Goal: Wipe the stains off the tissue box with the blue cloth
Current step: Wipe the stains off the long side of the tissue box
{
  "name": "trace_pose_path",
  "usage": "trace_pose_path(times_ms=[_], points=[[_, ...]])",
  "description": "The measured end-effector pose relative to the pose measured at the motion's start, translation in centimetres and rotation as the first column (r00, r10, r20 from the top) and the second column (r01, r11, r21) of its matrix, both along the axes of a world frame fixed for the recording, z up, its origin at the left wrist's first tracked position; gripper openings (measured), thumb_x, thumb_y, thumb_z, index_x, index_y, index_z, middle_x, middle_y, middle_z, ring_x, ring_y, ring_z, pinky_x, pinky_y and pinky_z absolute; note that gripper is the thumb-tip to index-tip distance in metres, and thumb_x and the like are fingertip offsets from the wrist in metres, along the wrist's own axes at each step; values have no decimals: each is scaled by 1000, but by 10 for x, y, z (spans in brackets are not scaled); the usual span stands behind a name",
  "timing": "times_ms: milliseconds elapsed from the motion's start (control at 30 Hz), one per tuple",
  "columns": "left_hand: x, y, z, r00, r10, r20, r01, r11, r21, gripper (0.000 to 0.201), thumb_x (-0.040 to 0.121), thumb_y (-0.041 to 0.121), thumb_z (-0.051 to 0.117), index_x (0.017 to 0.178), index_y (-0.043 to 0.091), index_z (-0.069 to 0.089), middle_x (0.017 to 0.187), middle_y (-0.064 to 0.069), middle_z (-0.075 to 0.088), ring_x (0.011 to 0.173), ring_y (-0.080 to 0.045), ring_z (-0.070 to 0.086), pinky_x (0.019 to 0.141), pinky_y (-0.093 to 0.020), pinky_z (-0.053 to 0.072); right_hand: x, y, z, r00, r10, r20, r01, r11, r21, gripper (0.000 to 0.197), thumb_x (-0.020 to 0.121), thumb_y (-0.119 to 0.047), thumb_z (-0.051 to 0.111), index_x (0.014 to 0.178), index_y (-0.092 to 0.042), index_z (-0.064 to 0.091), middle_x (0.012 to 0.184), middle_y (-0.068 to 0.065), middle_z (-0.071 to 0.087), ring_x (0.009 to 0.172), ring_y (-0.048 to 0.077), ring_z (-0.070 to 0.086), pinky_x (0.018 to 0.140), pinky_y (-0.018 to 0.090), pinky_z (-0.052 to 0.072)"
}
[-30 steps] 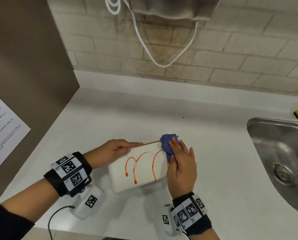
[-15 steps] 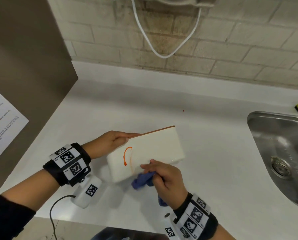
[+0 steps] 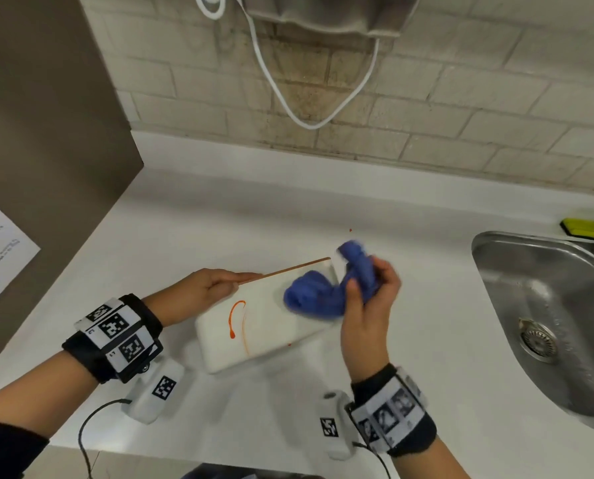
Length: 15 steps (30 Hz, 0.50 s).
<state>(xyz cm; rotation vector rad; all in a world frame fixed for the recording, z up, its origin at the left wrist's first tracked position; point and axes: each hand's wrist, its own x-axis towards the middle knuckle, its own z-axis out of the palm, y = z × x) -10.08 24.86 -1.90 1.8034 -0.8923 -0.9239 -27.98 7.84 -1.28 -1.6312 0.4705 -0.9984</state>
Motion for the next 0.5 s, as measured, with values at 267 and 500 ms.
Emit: trace_pose_path(times_ms=[267, 500], points=[[-5, 2, 3, 998, 31, 50, -33, 999, 30, 57, 97, 10, 41, 101, 65, 58, 106, 46, 59, 107, 17, 52, 86, 1, 35, -29, -10, -42, 842, 169, -512, -471, 693, -546, 52, 88, -51, 49, 133, -27, 39, 150, -2, 28, 142, 13, 17, 117, 39, 12], [-7, 1, 8, 999, 41, -13, -41, 999, 11, 57, 97, 5, 40, 96, 56, 65, 94, 46, 62, 98, 21, 54, 82, 3, 34, -15, -8, -63, 910, 78, -408, -338, 707, -621, 41, 97, -39, 33, 132, -21, 45, 146, 0, 31, 131, 23, 32, 111, 35, 25]])
